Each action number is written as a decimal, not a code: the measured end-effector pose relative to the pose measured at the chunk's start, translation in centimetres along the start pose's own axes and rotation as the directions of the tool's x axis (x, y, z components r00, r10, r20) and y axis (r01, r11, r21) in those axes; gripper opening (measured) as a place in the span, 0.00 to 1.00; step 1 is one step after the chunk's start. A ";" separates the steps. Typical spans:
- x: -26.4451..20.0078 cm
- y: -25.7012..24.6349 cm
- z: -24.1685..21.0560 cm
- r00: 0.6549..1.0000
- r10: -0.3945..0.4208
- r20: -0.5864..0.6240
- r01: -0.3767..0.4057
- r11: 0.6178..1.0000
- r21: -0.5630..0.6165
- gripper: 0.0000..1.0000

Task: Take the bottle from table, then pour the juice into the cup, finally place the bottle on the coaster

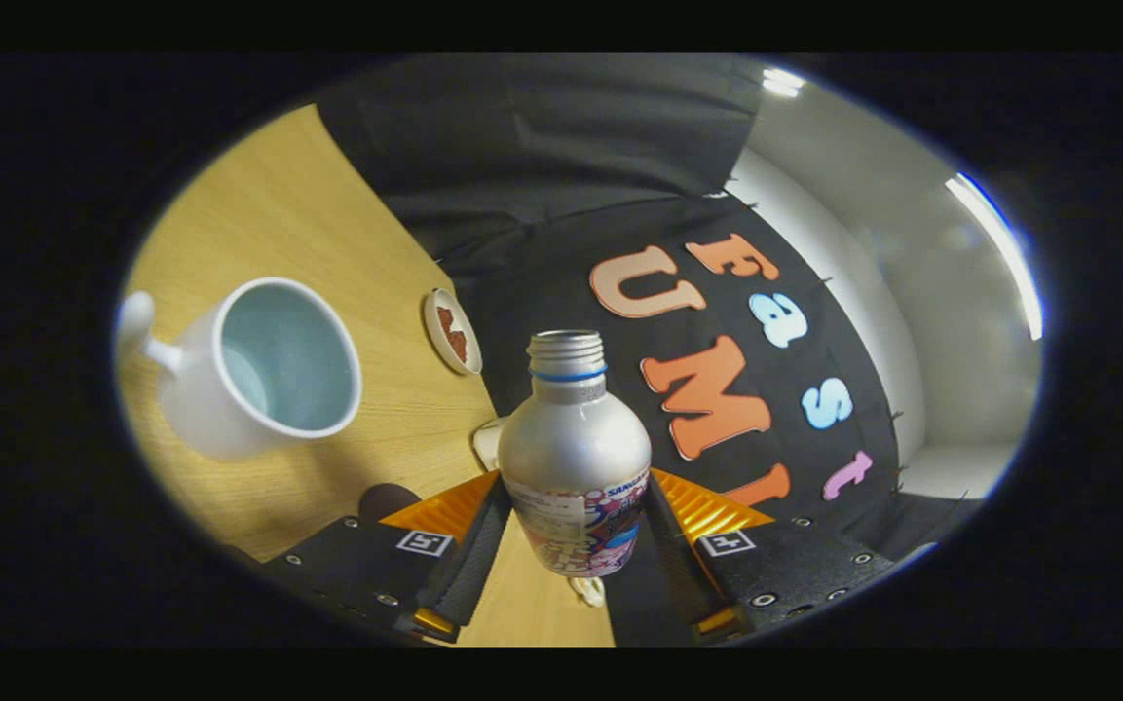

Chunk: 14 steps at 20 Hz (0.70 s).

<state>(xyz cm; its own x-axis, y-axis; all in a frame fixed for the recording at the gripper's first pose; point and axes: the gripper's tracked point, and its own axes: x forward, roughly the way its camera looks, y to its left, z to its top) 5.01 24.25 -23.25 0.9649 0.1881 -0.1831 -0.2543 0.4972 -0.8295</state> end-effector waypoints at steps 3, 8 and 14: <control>0.6 0.1 -1.1 0.998 0.045 -0.045 -0.034 0.977 0.211 0.77; 1.4 1.7 -2.4 0.985 0.151 -0.084 -0.091 0.865 0.494 0.77; 2.4 3.7 -3.4 0.962 0.256 -0.090 -0.120 0.699 0.705 0.77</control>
<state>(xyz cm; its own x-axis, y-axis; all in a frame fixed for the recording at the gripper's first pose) 6.58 23.64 -28.51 0.8694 0.2324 -0.4361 -0.3396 0.9220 -0.1857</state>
